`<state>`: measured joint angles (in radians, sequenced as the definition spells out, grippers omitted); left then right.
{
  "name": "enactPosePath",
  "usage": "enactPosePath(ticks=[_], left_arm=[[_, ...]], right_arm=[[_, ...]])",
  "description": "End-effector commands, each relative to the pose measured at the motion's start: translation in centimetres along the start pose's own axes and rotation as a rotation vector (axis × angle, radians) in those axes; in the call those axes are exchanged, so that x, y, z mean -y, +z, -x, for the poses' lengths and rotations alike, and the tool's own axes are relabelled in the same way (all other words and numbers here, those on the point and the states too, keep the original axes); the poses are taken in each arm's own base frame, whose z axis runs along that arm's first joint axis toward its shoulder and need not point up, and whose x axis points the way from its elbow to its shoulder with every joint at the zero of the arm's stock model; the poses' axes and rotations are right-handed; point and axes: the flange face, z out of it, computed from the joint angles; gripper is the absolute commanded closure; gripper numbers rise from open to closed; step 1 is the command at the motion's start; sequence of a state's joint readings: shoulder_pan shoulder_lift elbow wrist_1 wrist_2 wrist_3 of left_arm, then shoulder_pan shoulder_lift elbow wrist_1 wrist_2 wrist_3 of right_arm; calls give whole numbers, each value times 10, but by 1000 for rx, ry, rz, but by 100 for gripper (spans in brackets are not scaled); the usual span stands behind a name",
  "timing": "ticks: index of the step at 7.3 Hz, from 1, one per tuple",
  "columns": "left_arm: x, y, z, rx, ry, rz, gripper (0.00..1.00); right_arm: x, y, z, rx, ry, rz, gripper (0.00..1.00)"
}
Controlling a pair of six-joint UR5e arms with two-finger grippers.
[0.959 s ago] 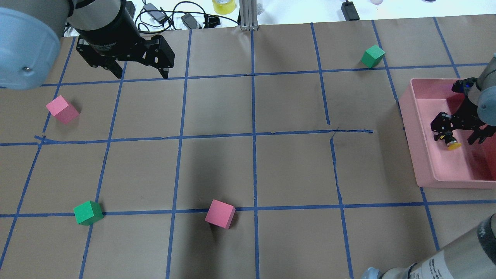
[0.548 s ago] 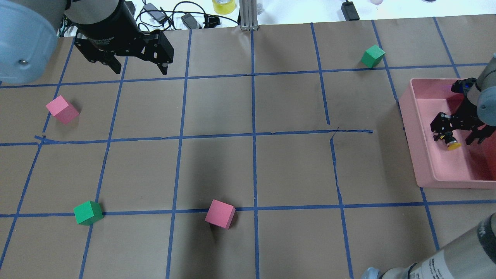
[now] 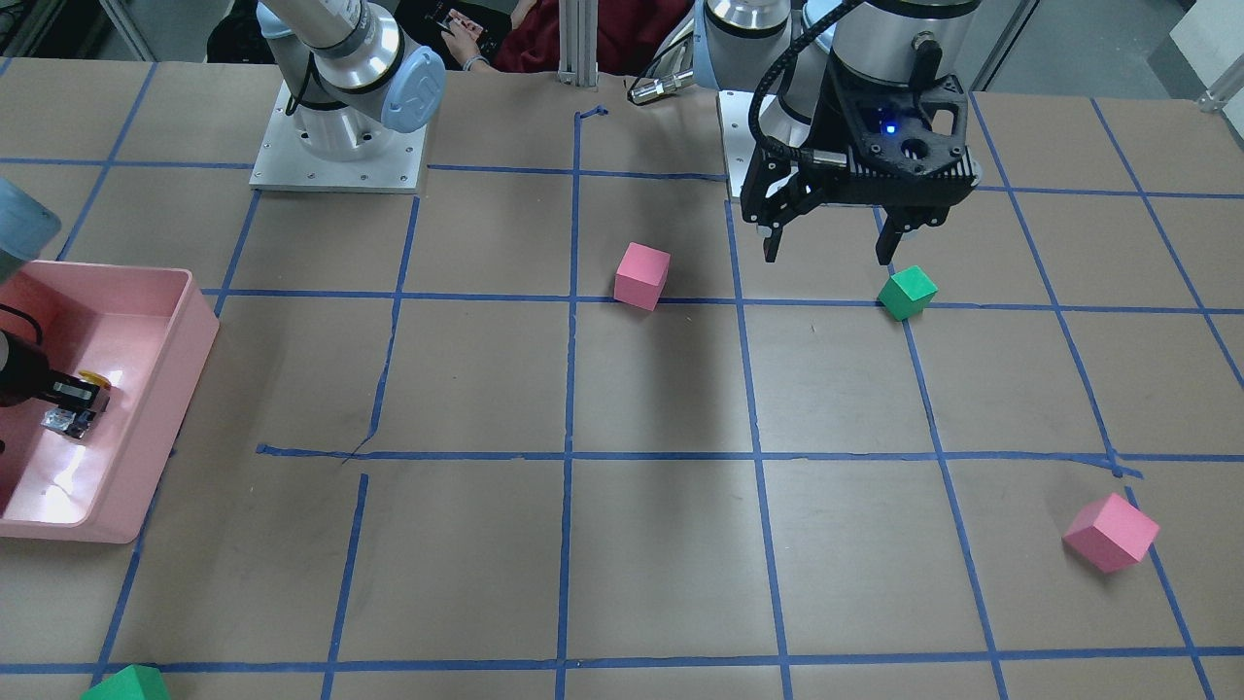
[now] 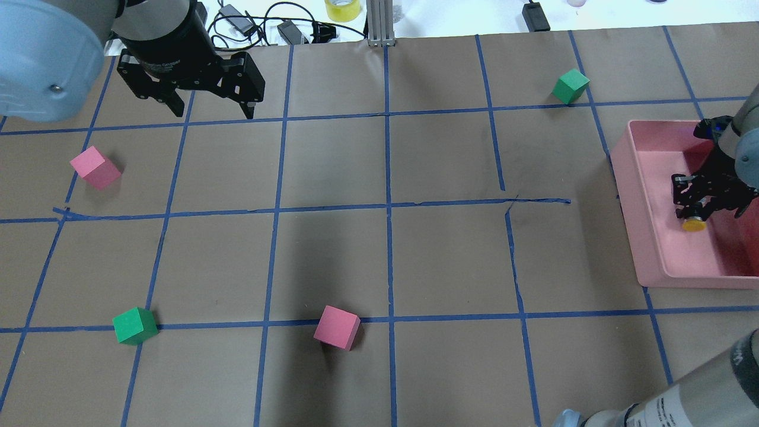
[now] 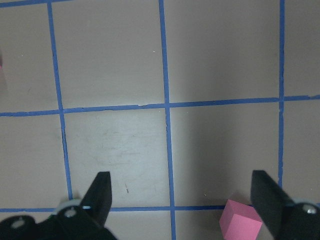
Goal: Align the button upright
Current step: 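Lower the right gripper and close it on the button's black body, then lift the button out of the tray with the right gripper, carry it toward table center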
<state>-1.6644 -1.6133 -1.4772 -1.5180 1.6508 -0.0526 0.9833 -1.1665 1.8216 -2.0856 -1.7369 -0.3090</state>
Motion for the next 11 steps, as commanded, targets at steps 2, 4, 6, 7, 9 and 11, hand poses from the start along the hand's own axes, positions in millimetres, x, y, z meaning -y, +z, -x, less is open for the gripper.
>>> enactPosePath(ticks=[2, 4, 6, 7, 9, 11], left_arm=[[6, 10, -11, -124, -7, 19, 0], [4, 10, -4, -65, 0, 23, 0], [1, 15, -5, -63, 0, 29, 0], [-1, 16, -4, -63, 0, 29, 0], [-3, 13, -4, -61, 0, 28, 0], [-4, 10, -2, -60, -3, 23, 0]], right_arm=[[-8, -80, -2, 55, 1, 0, 100], [-7, -136, 3, 57, -21, -5, 100], [-22, -184, 43, 39, -52, -44, 100], [-26, -198, 100, 40, -112, -73, 100], [-42, -207, 229, 19, -112, -121, 100], [-57, -202, 347, 15, -126, -190, 100]])
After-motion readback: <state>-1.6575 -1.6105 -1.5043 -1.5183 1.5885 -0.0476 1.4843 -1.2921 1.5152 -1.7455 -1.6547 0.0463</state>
